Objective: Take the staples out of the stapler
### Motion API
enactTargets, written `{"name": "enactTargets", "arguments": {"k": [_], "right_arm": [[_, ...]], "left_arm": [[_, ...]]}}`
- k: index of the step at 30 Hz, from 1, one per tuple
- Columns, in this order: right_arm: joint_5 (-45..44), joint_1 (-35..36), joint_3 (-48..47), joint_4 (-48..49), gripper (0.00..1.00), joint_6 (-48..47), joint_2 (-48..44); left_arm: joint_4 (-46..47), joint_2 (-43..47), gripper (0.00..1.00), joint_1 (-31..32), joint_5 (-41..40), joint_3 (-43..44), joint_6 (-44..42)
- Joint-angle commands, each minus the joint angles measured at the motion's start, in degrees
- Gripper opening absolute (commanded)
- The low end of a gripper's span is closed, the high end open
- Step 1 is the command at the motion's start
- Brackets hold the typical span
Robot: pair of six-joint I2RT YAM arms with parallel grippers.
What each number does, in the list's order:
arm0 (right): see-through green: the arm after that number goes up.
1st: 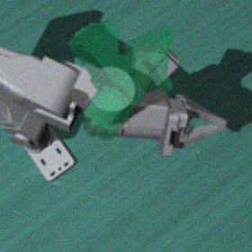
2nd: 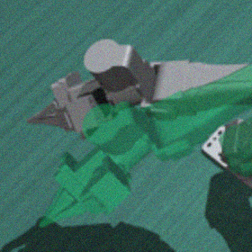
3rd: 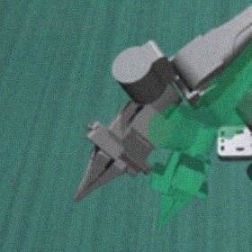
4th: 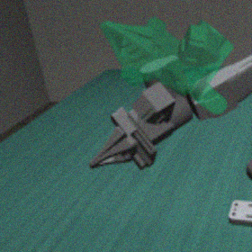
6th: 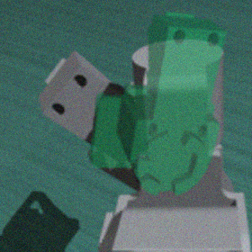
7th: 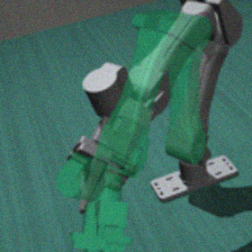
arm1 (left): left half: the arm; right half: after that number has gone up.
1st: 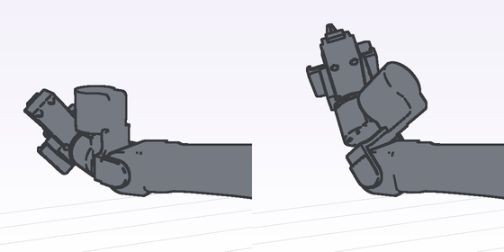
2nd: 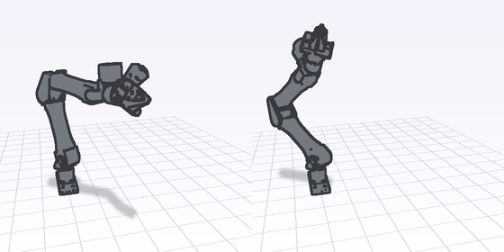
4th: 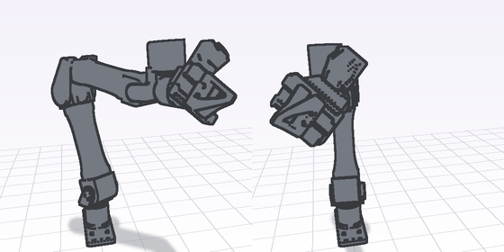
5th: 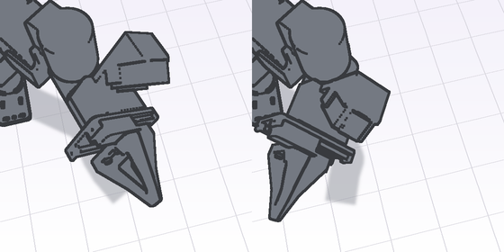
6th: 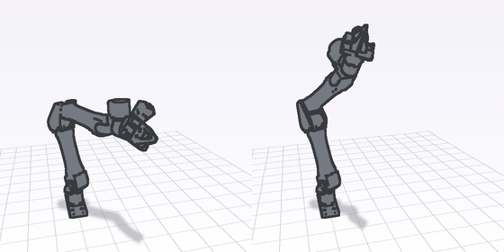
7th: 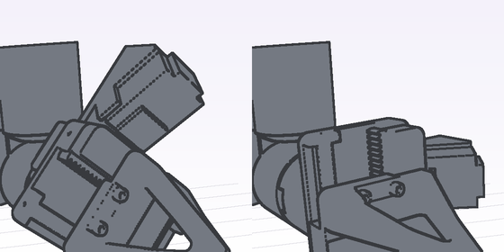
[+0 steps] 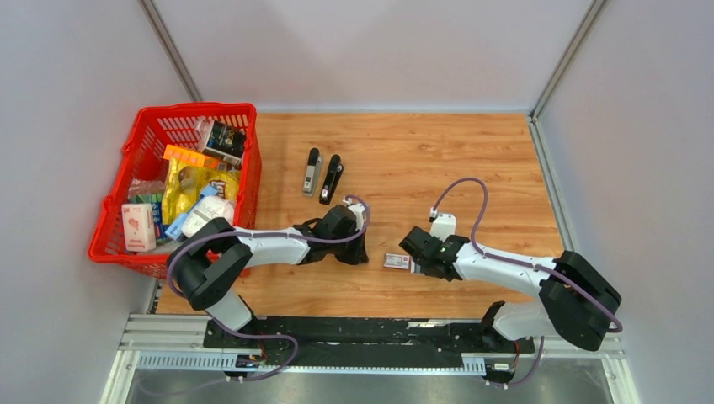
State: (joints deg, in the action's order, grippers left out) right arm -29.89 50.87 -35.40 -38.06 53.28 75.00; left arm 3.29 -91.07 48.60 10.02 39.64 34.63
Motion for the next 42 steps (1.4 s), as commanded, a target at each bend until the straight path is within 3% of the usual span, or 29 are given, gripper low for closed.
{"name": "enactTargets", "arguments": {"k": [1, 15, 42], "right_arm": [[-1.92, 0.19, -0.72, 2.03, 0.0, -1.07, -0.74], [-2.81, -1.12, -1.87, 2.99, 0.0, -2.3, 1.72], [0.36, -1.48, -3.98, 6.25, 0.0, -3.62, 5.86]], "left_arm": [[4.71, -2.01, 0.0, 0.71, 2.2, 1.93, 1.66], [6.2, -7.28, 0.0, 1.15, 2.46, 4.39, 2.9], [5.33, -8.43, 0.0, 2.03, 1.84, 5.19, 3.34]]}}
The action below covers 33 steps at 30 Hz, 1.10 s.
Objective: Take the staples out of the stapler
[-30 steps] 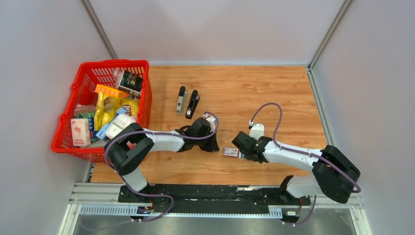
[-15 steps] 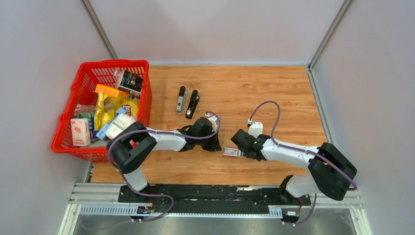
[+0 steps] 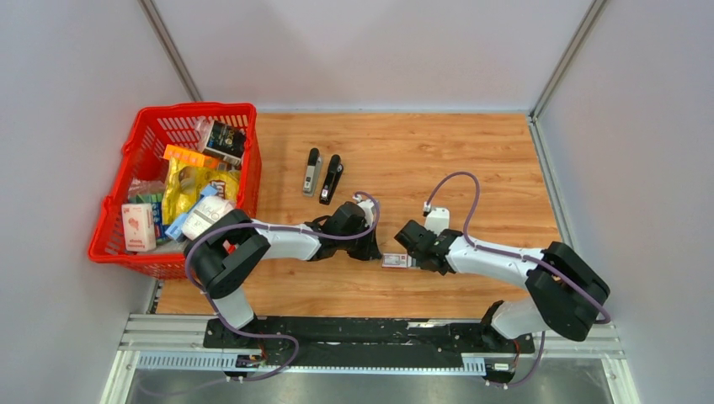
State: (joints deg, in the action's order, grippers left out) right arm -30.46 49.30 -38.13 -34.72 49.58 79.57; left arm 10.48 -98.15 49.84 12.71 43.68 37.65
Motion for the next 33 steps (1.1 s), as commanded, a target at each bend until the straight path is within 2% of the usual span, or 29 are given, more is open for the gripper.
{"name": "enactTargets", "arguments": {"k": [1, 33], "right_arm": [[1.01, 0.1, -1.07, 2.9, 0.0, 0.08, 1.2], [1.54, 6.07, 1.22, 2.55, 0.0, 1.4, 1.99]], "left_arm": [[-2.04, -1.34, 0.0, 0.78, -0.93, 1.14, 0.32], [-7.05, -1.17, 0.0, 0.96, -6.29, 1.23, 1.64]]}}
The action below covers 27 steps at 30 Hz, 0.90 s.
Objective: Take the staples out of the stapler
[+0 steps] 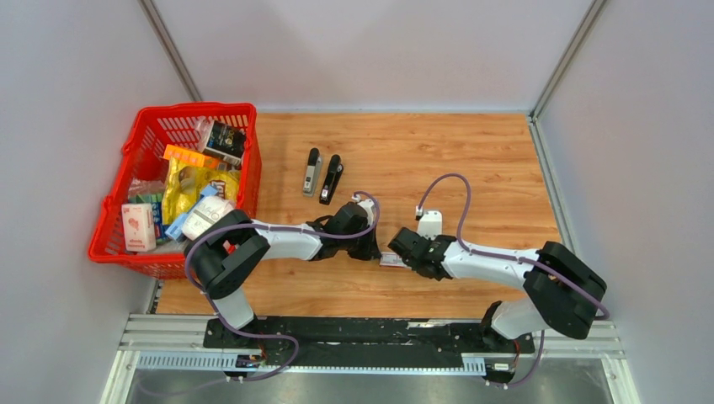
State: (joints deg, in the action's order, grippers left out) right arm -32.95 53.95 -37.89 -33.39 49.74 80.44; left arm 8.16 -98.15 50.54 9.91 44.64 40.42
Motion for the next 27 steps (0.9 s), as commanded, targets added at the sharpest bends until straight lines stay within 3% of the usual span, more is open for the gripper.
{"name": "enactTargets", "arguments": {"k": [1, 13, 27], "right_arm": [[4.12, 1.5, 0.97, 1.22, 0.0, 0.72, 0.94], [6.14, 2.38, 2.38, 1.66, 0.0, -2.8, -3.1], [5.44, 3.53, 2.12, 2.01, 0.0, 0.53, -1.17]], "left_arm": [[-4.82, -1.17, 0.0, 0.26, -3.5, 0.36, -1.4], [-5.7, -1.96, 0.0, 0.34, -4.29, 0.62, -2.54], [-6.23, -1.52, 0.0, 0.34, -4.29, 0.71, -1.93]]}}
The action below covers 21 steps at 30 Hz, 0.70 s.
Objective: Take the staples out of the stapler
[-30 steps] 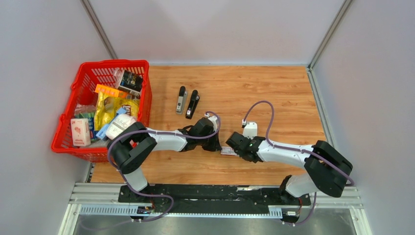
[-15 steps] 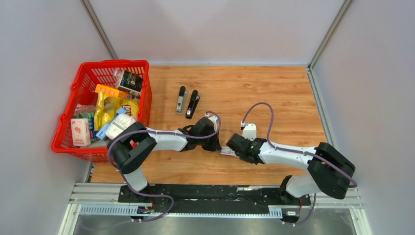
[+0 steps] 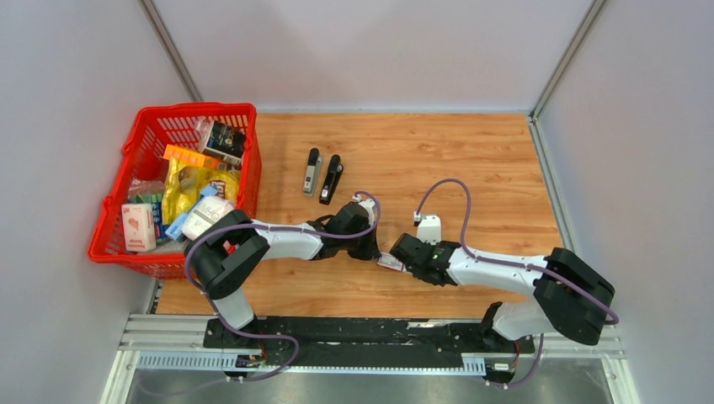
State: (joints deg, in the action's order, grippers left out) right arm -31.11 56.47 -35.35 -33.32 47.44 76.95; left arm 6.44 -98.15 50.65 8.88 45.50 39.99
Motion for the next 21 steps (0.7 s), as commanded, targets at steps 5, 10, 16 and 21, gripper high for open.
{"name": "enactTargets", "arguments": {"k": [5, 10, 16, 21], "right_arm": [[3.17, 1.01, -2.88, 1.42, 0.0, 4.06, 4.96], [2.46, 1.1, -4.37, 0.98, 0.0, 4.77, 6.2], [1.85, 1.01, -6.04, 0.45, 0.0, 4.5, 6.29], [2.02, 1.1, -6.39, 0.63, 0.0, 3.89, 6.11]], "left_arm": [[-5.03, -1.08, 0.0, 1.02, -3.61, -0.41, -1.32], [-5.3, -1.61, 0.0, 2.69, -4.14, -0.41, -0.7], [-4.42, -2.05, 0.0, 3.92, -3.88, -1.02, 0.26], [-3.62, -1.52, 0.0, 4.28, -4.05, -1.9, 0.53]]}}
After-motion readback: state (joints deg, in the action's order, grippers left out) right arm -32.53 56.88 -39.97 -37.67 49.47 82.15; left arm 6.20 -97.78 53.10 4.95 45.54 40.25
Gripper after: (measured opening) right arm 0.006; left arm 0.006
